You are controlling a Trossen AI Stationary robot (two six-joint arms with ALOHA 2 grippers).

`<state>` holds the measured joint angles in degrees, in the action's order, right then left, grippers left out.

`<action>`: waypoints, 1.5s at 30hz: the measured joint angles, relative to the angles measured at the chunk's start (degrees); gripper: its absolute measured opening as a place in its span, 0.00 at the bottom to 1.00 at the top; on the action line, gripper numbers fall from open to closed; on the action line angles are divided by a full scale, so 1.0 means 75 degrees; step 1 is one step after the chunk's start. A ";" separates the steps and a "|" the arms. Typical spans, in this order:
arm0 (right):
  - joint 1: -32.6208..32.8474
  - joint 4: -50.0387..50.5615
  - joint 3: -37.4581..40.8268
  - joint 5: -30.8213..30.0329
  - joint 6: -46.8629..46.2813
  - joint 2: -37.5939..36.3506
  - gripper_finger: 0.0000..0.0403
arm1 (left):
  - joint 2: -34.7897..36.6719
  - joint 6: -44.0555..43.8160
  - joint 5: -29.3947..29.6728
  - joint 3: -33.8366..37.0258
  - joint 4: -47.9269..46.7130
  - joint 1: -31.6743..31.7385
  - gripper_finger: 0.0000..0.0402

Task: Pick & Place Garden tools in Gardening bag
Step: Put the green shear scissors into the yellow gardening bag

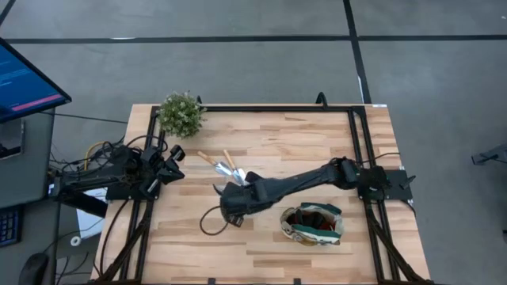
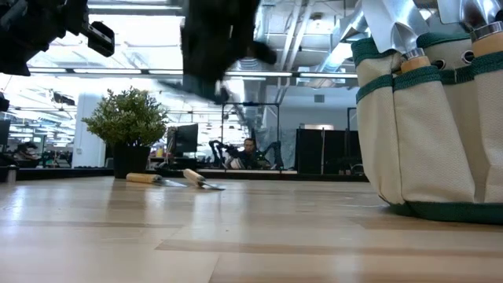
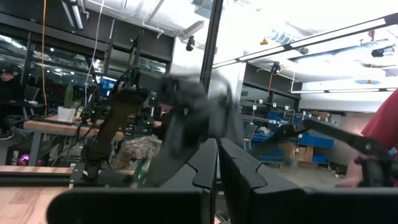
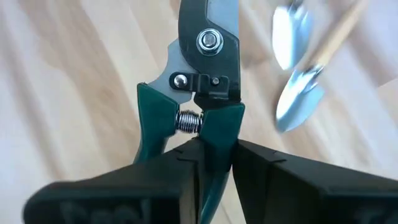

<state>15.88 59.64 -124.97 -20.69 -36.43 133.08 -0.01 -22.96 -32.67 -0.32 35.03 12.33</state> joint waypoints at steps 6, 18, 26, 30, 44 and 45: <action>0.0626 0.0062 -0.0012 -0.0834 -0.0327 -0.1222 0.13 | 0.0000 0.0000 0.0000 0.0000 0.0000 0.0001 0.04; 0.1680 -0.1893 -0.0016 -0.0870 0.1230 -0.3208 0.13 | 0.0002 0.0000 0.0001 0.0000 0.0003 0.0001 0.04; 0.2130 -0.3657 -0.0026 -0.0190 0.2362 -0.4094 0.13 | 0.0002 0.0000 0.0003 0.0000 0.0000 0.0000 0.04; 0.2221 -0.4482 -0.0026 0.0667 0.2788 -0.4397 0.13 | 0.0002 0.0000 0.0001 0.0000 0.0000 -0.0001 0.04; 0.2235 -0.5990 -0.0026 0.3479 0.2759 -0.4862 0.13 | 0.0002 0.0000 0.0001 0.0000 0.0001 -0.0002 0.04; 0.2237 -0.6042 -0.0026 0.3564 0.2683 -0.4863 0.13 | 0.0000 0.0000 0.0000 0.0000 0.0000 0.0001 0.04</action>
<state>32.67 14.32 -125.16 6.03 -16.31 96.61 0.00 -22.96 -32.67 -0.32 35.03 12.34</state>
